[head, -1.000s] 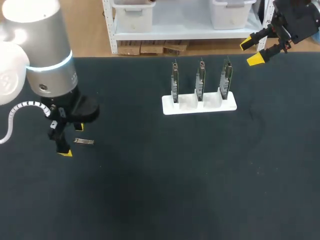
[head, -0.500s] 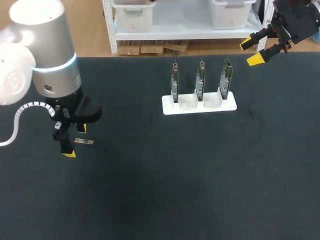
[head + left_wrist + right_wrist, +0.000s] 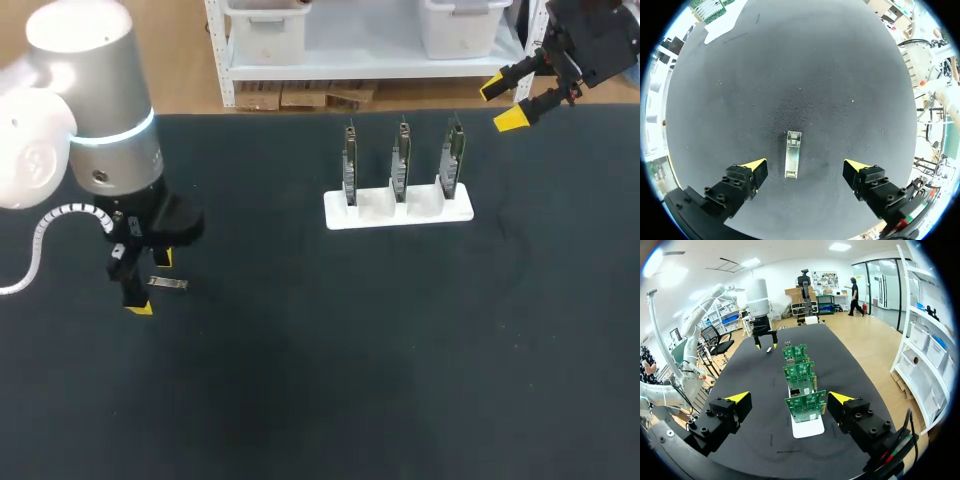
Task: Pick up the optical module with the left hand, and insert it into the network port with the right hand.
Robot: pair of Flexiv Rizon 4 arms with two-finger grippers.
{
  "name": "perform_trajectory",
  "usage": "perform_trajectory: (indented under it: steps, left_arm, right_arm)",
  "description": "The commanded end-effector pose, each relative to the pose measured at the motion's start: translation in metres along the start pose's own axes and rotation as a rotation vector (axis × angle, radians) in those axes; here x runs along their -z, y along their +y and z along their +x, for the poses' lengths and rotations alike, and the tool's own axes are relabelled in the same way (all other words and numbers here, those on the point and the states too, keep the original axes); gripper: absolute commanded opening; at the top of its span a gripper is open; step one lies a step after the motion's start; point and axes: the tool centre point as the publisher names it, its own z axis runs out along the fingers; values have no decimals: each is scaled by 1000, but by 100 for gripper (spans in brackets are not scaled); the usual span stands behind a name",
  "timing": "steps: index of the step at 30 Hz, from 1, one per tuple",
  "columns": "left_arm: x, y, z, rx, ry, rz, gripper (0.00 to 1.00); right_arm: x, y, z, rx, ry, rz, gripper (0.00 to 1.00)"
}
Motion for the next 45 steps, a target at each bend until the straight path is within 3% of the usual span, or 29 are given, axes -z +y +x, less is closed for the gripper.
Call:
perform_trajectory:
  steps: [1,45]
  left_arm:
    - [0,4,3,3,4,4,100]
    - [-9,9,2,13,-34,7,100]
  right_arm:
    - [0,2,0,0,0,4,100]
    - [0,2,0,0,0,4,100]
